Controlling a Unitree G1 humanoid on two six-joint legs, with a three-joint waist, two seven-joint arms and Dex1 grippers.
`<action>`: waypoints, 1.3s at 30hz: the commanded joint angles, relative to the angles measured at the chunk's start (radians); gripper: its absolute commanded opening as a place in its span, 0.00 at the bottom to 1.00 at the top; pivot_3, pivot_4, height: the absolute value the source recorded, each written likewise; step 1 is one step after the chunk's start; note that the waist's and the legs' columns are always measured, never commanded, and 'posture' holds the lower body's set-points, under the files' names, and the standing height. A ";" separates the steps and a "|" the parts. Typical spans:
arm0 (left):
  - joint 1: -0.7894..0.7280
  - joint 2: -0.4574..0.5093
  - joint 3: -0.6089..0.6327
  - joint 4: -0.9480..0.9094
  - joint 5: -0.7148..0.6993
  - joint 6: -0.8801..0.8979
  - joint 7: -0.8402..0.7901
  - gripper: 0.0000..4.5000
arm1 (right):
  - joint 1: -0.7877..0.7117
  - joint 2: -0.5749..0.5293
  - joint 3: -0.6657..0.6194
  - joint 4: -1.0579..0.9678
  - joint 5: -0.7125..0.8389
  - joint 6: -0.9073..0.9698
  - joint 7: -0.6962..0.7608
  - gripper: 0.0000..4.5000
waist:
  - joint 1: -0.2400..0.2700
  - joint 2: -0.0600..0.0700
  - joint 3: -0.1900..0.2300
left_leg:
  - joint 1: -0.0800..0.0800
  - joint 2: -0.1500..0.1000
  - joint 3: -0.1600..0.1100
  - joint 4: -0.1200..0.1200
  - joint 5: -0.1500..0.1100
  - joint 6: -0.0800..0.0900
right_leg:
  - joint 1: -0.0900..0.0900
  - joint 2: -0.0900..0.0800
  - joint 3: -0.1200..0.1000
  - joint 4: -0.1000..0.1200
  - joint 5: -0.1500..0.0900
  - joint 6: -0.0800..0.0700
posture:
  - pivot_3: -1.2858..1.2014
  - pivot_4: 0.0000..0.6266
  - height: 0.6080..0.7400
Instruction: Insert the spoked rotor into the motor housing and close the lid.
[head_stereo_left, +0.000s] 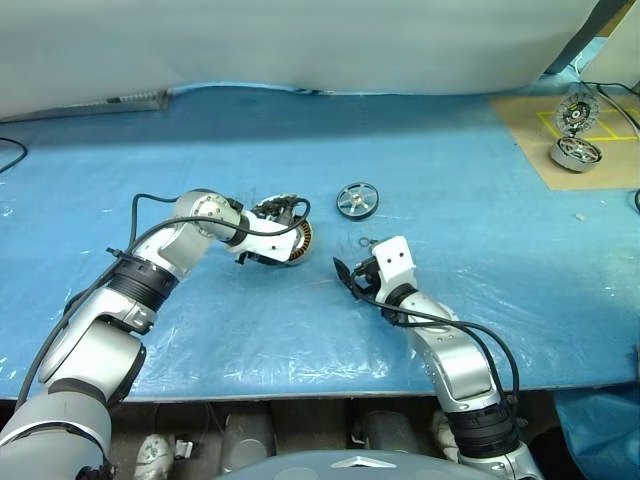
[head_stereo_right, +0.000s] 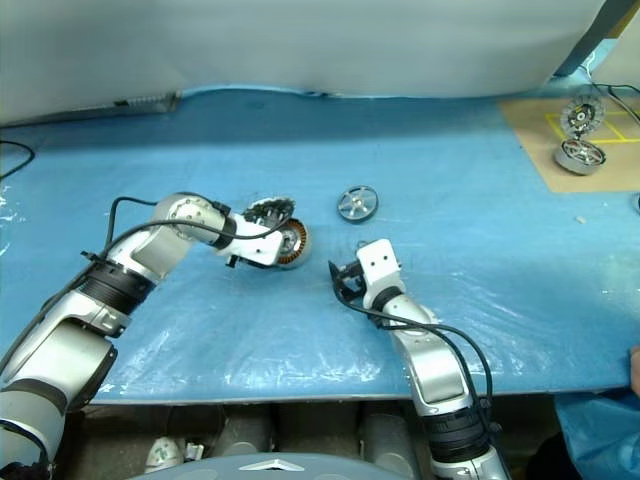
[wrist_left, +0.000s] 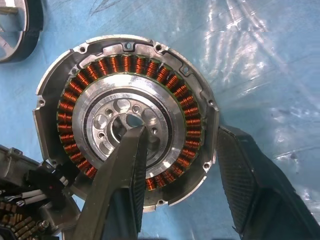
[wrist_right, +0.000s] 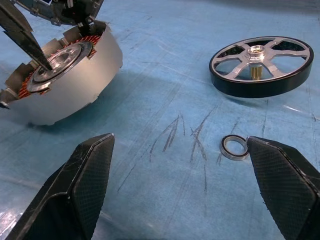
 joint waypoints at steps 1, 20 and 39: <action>-0.030 0.002 -0.011 -0.002 -0.038 -0.041 -0.070 0.38 | 0.007 0.004 -0.003 -0.032 0.000 -0.017 -0.006 1.00 | -0.001 0.000 0.000 | 0.000 0.000 0.000 0.000 0.000 0.000 | -0.001 0.000 0.000 0.000 0.000 0.000 | 0.52 0.24 1.00; -0.092 0.023 0.059 -0.120 -0.179 0.010 -0.176 0.87 | 0.009 0.001 -0.004 -0.023 0.005 -0.018 -0.004 1.00 | -0.007 -0.003 0.002 | -0.002 0.001 0.000 0.000 0.000 0.000 | -0.003 0.001 0.001 0.002 0.002 0.003 | 0.52 0.24 1.00; 0.533 -0.083 0.323 -0.466 -0.427 0.369 0.291 0.87 | 0.030 -0.031 -0.027 -0.064 0.013 0.007 0.017 1.00 | -0.008 -0.003 0.002 | -0.003 0.002 0.001 0.004 0.000 0.000 | -0.004 0.002 0.000 0.004 -0.001 -0.002 | 0.52 0.24 1.00</action>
